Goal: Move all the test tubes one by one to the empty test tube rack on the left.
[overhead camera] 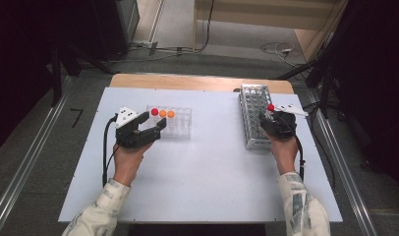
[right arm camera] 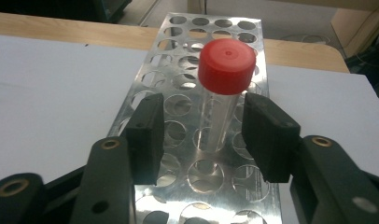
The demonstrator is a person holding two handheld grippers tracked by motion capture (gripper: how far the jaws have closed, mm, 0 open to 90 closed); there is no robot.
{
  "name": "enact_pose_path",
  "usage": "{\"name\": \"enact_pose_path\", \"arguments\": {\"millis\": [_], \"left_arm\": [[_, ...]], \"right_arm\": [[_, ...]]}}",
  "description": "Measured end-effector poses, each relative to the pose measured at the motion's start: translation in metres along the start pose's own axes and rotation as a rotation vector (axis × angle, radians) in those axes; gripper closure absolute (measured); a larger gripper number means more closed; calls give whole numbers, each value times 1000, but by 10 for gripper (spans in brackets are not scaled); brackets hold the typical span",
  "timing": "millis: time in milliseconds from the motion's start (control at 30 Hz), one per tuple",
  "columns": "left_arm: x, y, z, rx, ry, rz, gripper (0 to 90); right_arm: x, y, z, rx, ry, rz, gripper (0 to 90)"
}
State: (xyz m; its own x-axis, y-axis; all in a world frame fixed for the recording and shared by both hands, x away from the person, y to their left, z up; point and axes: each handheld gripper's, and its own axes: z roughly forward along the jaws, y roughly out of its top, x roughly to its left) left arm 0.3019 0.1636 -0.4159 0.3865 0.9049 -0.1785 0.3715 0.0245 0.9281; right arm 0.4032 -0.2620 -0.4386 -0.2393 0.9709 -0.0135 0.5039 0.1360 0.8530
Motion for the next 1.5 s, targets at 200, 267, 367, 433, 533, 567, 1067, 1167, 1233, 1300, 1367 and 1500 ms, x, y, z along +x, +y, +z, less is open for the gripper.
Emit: {"name": "enact_pose_path", "arguments": {"millis": [200, 267, 367, 433, 533, 567, 1067, 1167, 1233, 1300, 1367, 1500], "left_arm": [[0, 0, 0, 1, -1, 3, 319], [-1, 0, 0, 0, -1, 3, 319], [-1, 0, 0, -3, -4, -1, 301], [-1, 0, 0, -3, -3, -2, 289], [-1, 0, 0, -1, 0, -4, 270], [-1, 0, 0, 0, 2, -4, 260], [-10, 2, -2, 12, -15, 1, 197], [-14, 3, -3, 13, -25, 7, 197], [-18, 3, -3, 13, -39, 11, 197], [-23, 3, -3, 13, -51, 20, 197], [-29, 3, -3, 16, -68, 30, 197], [-39, 2, -2, 22, -94, 46, 198]], "right_arm": [[-3, 0, 9, 8, -17, 13, 636], [-4, 0, 10, 8, -23, 20, 695], [-3, 0, 8, -6, -20, 15, 708], [-2, 2, 5, -25, -18, 15, 708], [-2, 10, -4, -50, -13, 12, 708], [-1, 14, -7, -59, -13, 7, 708], [18, 29, -58, -140, 61, -57, 711], [29, 25, -62, -142, 113, -70, 711], [39, 22, -64, -130, 157, -77, 711], [50, 18, -65, -120, 204, -88, 711], [65, 13, -64, -109, 250, -110, 711], [93, 2, -60, -79, 321, -153, 711]]}}
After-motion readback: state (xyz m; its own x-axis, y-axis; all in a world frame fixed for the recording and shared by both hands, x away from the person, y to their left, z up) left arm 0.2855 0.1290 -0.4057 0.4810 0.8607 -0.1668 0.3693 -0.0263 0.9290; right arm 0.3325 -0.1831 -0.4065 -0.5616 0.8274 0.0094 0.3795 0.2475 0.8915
